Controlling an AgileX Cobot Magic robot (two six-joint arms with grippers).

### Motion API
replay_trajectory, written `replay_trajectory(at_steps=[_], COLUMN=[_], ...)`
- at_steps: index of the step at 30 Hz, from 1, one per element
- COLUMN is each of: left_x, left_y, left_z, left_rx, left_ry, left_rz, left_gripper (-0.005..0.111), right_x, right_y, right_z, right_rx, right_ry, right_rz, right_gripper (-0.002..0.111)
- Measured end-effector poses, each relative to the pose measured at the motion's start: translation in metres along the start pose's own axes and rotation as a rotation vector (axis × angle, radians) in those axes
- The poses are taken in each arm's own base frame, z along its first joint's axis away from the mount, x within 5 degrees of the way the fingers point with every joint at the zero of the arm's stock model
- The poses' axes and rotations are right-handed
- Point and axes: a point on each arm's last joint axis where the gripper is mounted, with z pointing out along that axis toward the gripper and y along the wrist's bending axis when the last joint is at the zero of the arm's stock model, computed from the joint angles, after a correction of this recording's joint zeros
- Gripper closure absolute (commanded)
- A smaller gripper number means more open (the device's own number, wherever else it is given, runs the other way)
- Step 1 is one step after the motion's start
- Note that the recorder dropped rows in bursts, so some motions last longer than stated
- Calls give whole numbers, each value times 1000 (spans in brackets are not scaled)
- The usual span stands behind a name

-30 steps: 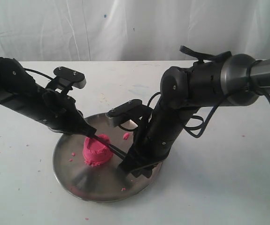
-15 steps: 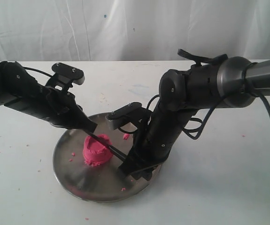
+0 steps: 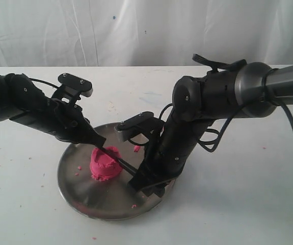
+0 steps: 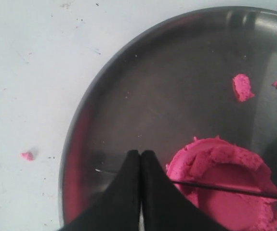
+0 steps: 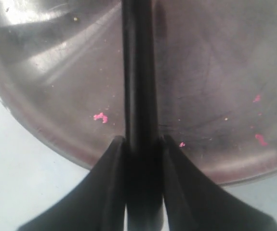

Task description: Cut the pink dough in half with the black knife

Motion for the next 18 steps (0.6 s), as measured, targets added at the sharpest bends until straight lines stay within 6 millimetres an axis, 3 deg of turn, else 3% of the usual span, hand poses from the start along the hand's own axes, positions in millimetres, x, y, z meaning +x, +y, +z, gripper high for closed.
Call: replay_trajectory(at_steps=[18], left_x=[2], left_y=[1], left_z=[8], left_rx=[-5], left_ry=[11], left_rz=[-1], left_gripper=[107], right_x=[-1], right_y=[1], right_z=[0], right_rx=[-7], right_ry=[-8], right_rz=[11], right_gripper=[108])
